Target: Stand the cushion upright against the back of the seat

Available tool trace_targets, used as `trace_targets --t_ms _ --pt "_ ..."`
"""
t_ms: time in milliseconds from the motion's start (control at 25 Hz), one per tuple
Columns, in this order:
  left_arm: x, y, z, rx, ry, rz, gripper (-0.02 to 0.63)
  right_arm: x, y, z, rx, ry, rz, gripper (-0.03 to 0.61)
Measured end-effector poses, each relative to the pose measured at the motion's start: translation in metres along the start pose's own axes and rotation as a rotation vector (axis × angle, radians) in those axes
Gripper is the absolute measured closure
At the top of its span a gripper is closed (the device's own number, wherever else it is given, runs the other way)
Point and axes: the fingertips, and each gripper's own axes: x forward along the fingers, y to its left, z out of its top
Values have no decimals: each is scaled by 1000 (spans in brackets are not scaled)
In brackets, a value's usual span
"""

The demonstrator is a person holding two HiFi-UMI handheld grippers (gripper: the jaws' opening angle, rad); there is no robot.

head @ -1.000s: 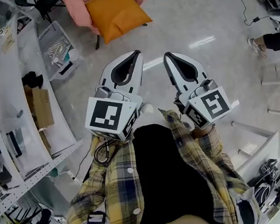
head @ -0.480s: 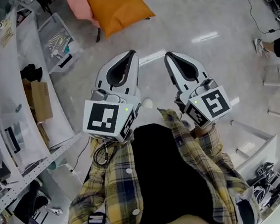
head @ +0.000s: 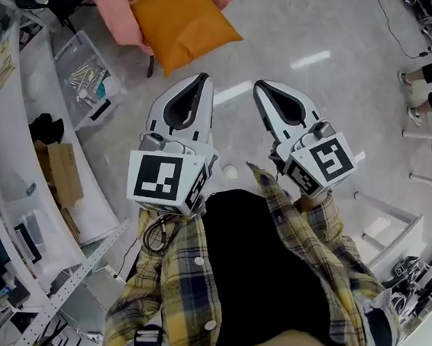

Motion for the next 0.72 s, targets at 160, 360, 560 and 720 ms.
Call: trace_targets --t_ms 160,360,560,720 --pt "26 34 14 7 -19 -16 612 38 -14 15 -24 -13 -15 561" --pt "47 72 25 12 -23 -25 612 80 -28 27 -30 -20 -29 561" --pt "59 103 22 10 -11 -27 612 111 -33 22 -18 -21 -54 561" --pt "66 116 20 9 0 -27 612 125 -34 16 -10 -3 -53 560"
